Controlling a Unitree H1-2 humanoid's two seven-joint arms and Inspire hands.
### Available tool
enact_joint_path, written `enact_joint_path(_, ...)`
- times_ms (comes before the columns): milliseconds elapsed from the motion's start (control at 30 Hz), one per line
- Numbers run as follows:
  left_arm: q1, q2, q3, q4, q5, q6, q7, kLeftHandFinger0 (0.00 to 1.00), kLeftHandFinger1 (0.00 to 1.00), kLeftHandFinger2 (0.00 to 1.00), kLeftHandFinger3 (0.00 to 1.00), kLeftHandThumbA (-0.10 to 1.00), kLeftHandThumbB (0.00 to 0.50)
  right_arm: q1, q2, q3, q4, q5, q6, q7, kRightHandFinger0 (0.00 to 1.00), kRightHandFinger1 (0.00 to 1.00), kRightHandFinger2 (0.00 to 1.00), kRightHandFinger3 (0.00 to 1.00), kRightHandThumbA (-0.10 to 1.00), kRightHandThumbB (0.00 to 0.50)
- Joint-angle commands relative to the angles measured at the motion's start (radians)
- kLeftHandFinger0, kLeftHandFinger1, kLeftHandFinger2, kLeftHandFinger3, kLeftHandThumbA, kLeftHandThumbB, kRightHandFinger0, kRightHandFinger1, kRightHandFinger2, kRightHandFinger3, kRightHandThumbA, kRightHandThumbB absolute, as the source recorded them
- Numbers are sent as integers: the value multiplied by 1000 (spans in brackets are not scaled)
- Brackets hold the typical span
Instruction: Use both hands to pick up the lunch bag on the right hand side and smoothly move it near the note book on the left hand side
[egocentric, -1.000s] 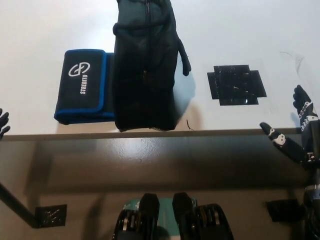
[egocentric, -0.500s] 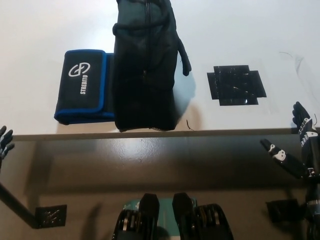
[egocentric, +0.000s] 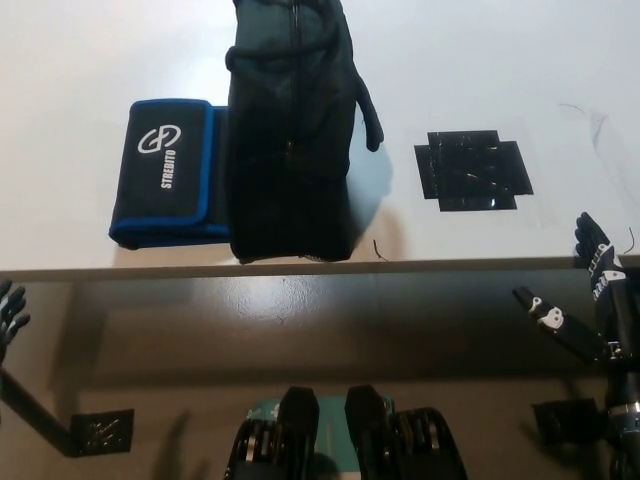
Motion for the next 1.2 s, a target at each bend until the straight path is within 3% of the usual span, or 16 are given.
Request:
enact_joint_path(0,-28,6,20,-7,-13,-36,-7,1000,1000,1000,1000,1000,373,-22,-4,-3,-22,-3,-57,9,1000,1000,1000,1000,1000,312)
enact_joint_path(100,-26,2,27,-21,-18,-36,-14,1000,1000,1000,1000,1000,362,-15,-8,-3,-40,-1,-57,18,1000,1000,1000,1000,1000,319)
enact_joint_path(167,-24,2,28,-30,-20,-36,-17,1000,1000,1000,1000,1000,391,-3,-8,-4,-56,-3,-56,19,1000,1000,1000,1000,1000,323)
enact_joint_path(267,-21,5,35,-46,-12,-36,-13,1000,1000,1000,1000,1000,387,16,-11,-9,-79,14,-57,29,1000,1000,1000,1000,1000,330)
enact_joint_path(400,-21,8,38,-52,-5,-36,-7,1000,1000,1000,1000,1000,388,32,-18,-12,-93,-1,-56,27,1000,1000,1000,1000,1000,306)
enact_joint_path(1167,-40,8,50,-33,-26,-36,-31,1000,1000,1000,1000,1000,380,46,-19,-16,-124,5,-37,39,1000,1000,1000,1000,1000,305)
